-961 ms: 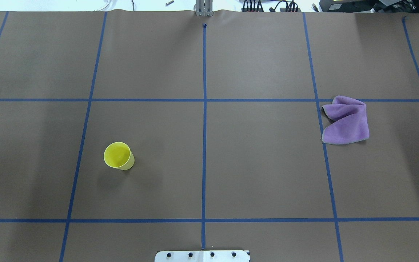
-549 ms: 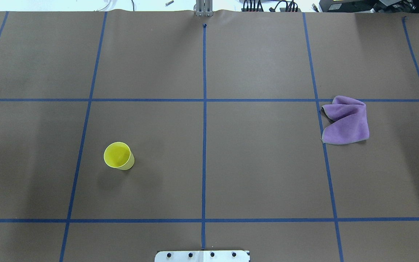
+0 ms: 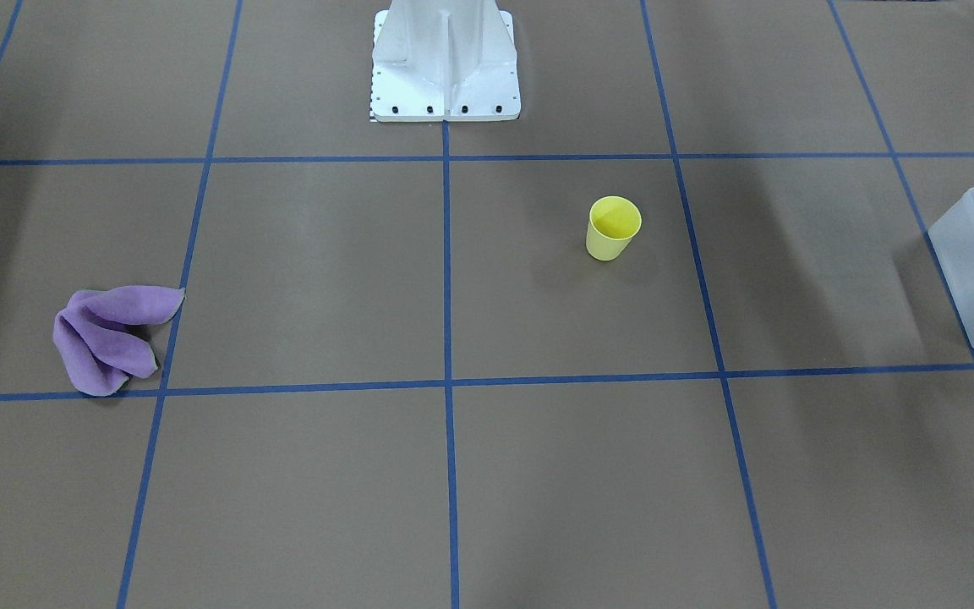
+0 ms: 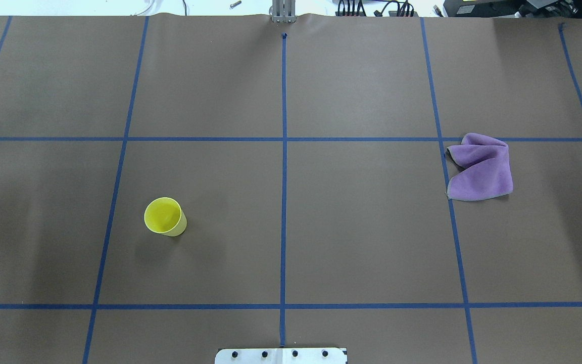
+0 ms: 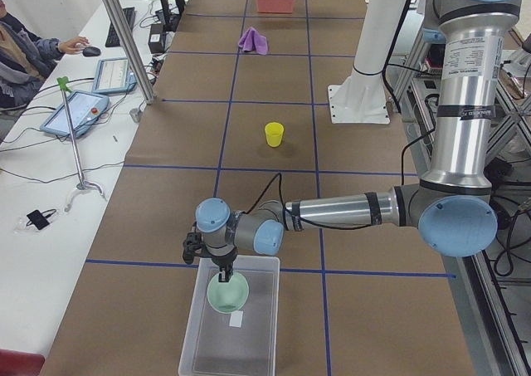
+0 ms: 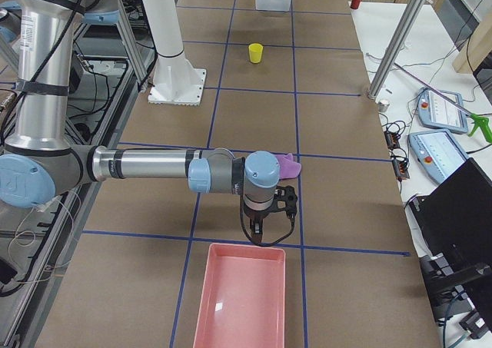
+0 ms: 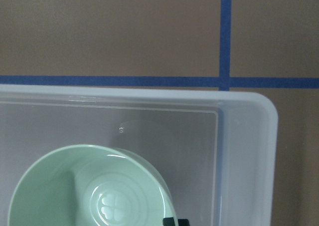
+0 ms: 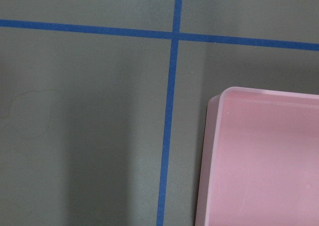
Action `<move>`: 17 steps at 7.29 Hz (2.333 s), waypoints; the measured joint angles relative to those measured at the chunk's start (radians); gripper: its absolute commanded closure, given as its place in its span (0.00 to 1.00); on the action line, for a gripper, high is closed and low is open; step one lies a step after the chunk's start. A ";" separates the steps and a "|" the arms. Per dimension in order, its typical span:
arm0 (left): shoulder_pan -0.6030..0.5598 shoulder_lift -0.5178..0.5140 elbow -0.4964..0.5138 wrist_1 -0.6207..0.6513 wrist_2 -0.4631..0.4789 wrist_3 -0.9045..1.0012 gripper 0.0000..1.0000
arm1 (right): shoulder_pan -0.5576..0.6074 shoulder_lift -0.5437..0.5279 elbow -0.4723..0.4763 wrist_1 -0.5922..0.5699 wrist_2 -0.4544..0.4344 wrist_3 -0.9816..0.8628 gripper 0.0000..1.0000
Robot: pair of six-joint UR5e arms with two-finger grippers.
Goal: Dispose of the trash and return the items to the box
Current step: 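Release the bowl and move the left gripper over the yellow cup, then lower the left gripper and grasp the yellow cup rim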
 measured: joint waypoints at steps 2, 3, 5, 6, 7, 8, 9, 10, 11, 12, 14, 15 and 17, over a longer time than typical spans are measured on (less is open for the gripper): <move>-0.001 -0.005 -0.034 0.011 -0.025 -0.004 0.37 | 0.000 0.000 0.000 0.000 0.000 0.000 0.00; -0.005 -0.002 -0.087 0.050 -0.053 -0.002 0.35 | 0.000 0.000 0.000 0.000 0.000 0.000 0.00; -0.005 -0.008 -0.322 0.300 -0.062 -0.006 0.30 | 0.000 0.000 0.001 0.001 0.000 0.000 0.00; 0.003 -0.013 -0.443 0.418 -0.044 -0.021 0.29 | 0.000 0.000 0.001 0.001 0.000 0.000 0.00; 0.039 -0.018 -0.531 0.474 -0.033 -0.081 0.29 | 0.000 0.000 0.001 0.001 0.000 0.000 0.00; 0.122 -0.035 -0.605 0.496 -0.025 -0.211 0.29 | 0.000 0.000 0.000 0.001 0.001 0.000 0.00; 0.217 -0.068 -0.664 0.503 -0.017 -0.360 0.29 | 0.000 0.000 0.000 0.000 0.001 0.001 0.00; 0.331 -0.118 -0.713 0.506 0.017 -0.522 0.30 | 0.000 0.000 0.000 0.001 0.001 0.000 0.00; 0.463 -0.176 -0.742 0.508 0.082 -0.670 0.30 | 0.000 0.000 0.000 0.000 0.000 0.000 0.00; 0.590 -0.238 -0.745 0.509 0.149 -0.787 0.30 | 0.000 0.000 0.000 0.000 0.000 0.000 0.00; 0.727 -0.343 -0.681 0.505 0.242 -0.886 0.30 | 0.000 0.000 -0.001 0.000 0.000 0.000 0.00; 0.758 -0.381 -0.640 0.502 0.267 -0.896 0.30 | 0.000 0.000 -0.001 0.000 0.000 0.000 0.00; 0.786 -0.411 -0.589 0.479 0.285 -0.899 0.30 | 0.000 0.000 -0.003 0.000 0.000 0.000 0.00</move>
